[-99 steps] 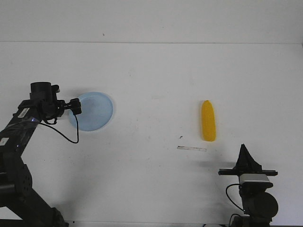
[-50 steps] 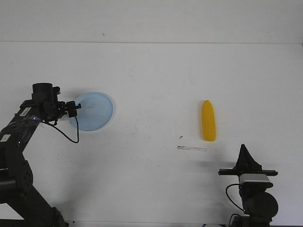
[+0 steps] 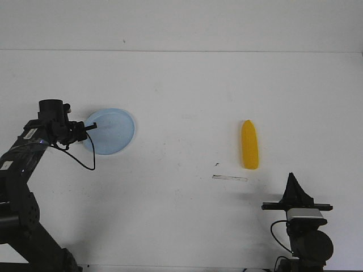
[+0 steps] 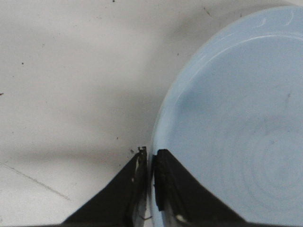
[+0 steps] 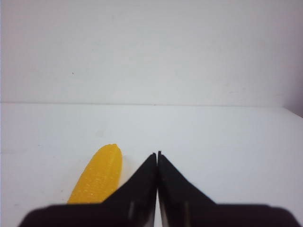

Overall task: Place corn on plate with both arms
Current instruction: 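Slide the plate with the left gripper toward the table center, then release the plate and retract the left gripper to rest, then move the right gripper over the yellow corn cob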

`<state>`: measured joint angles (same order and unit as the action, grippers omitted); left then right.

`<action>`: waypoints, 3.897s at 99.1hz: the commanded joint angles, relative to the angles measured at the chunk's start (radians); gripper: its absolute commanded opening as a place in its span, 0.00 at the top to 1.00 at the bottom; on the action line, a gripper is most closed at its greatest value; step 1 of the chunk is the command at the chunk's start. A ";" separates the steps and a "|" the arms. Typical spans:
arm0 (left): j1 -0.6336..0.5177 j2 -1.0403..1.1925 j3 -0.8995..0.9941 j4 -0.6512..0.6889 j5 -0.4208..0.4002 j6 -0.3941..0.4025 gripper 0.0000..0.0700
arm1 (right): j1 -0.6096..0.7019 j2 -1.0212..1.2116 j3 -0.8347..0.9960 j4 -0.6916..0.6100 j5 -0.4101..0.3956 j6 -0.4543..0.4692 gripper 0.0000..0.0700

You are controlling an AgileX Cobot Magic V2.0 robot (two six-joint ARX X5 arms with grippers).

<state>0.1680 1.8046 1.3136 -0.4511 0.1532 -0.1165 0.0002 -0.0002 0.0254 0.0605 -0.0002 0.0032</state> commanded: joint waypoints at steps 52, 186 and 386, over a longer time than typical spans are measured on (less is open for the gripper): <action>-0.119 -0.251 0.021 -0.130 0.089 0.037 1.00 | 0.001 0.001 0.000 0.007 0.000 0.000 1.00; -0.601 0.021 0.021 -0.149 0.088 0.051 0.34 | 0.001 0.001 0.000 0.006 0.000 -0.001 1.00; -0.113 -1.257 -0.687 0.165 -0.165 0.213 1.00 | 0.009 1.058 1.195 -0.491 -0.185 -0.004 0.40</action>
<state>0.0547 0.5484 0.6144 -0.2966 -0.0120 0.0875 0.0006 0.9562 1.1526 -0.3927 -0.1547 0.0029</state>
